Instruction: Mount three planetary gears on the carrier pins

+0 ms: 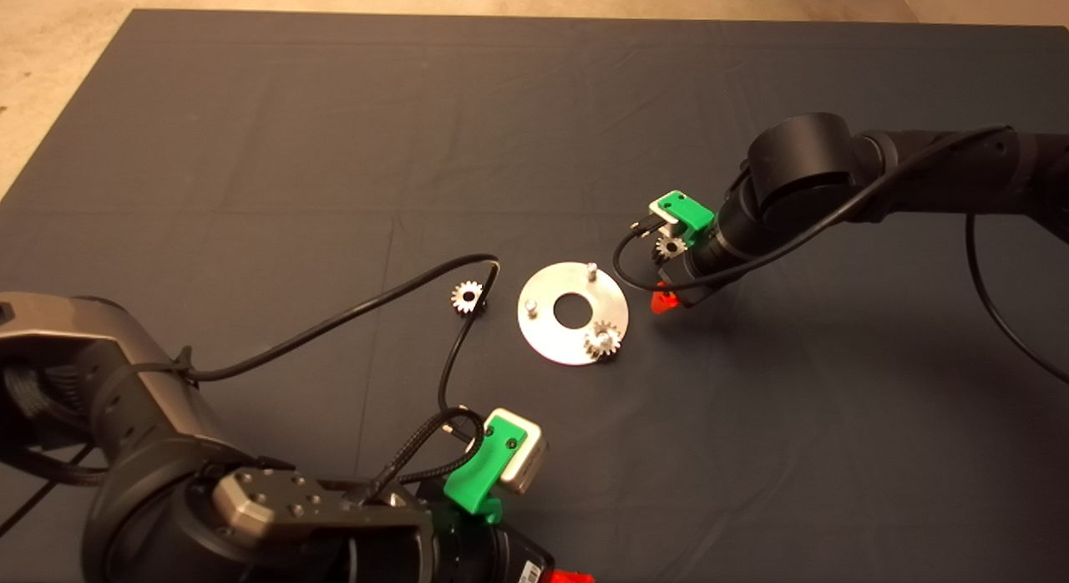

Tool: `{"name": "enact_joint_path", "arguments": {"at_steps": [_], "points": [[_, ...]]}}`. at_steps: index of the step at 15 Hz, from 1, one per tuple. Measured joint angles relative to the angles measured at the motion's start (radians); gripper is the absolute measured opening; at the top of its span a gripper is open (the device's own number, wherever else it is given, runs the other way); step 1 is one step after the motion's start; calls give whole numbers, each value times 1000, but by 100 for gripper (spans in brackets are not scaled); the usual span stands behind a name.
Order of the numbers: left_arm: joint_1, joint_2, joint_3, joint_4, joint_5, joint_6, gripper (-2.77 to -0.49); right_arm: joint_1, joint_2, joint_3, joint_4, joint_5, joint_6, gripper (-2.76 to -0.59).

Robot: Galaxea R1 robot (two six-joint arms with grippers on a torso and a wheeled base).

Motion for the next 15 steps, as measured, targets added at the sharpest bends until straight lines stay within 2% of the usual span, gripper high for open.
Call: {"name": "enact_joint_path", "arguments": {"at_steps": [5, 11, 15], "points": [[0, 8, 0, 0, 0, -3, -51, 0, 3, -92, 0, 1, -57, -87], [0, 14, 0, 0, 0, -23, -51, 0, 15, -160, 0, 1, -80, -87], [0, 16, 0, 0, 0, -26, -51, 0, 25, -174, 0, 1, -80, -87]]}}
